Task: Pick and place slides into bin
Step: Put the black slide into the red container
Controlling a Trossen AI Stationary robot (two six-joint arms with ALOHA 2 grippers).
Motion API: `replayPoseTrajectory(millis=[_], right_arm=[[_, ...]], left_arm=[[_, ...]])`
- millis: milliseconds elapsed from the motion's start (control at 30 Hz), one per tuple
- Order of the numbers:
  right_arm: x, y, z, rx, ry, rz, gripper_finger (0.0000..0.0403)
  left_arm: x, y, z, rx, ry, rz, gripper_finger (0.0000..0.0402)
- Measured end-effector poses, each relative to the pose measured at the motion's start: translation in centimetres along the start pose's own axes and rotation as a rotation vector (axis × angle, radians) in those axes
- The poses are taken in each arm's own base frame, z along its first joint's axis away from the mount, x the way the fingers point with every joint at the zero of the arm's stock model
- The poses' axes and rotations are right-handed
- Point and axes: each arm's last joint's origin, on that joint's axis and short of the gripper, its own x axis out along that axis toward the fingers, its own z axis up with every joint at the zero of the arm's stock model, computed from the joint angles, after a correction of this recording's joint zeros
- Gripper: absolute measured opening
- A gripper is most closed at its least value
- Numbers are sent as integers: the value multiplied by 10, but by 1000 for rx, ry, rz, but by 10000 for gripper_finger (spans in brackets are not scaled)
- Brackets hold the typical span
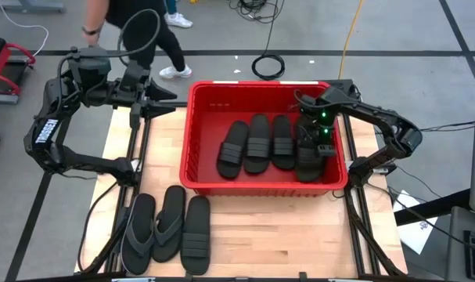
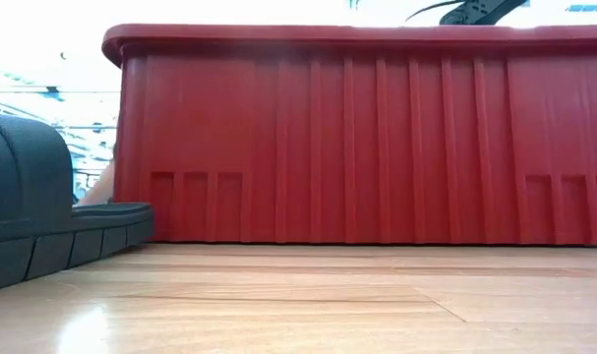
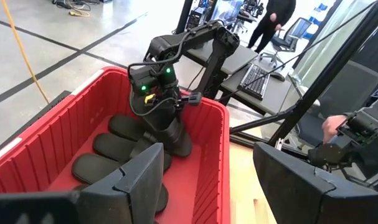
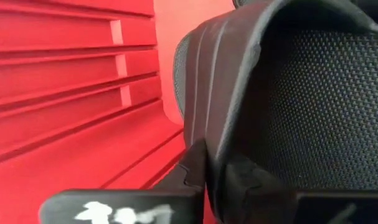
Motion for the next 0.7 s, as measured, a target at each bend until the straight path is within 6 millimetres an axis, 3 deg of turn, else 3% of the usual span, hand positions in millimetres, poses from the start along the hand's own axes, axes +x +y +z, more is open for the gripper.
replayPoseTrajectory(millis=[433,700], right_arm=[[2,-9,3,144,-4,-118,130],[-3,1,0,189,-45,-156,194]], left_arm=[[0,0,0,-24,-5,-1,246],[0,0,1,-6,-5,-1,246]])
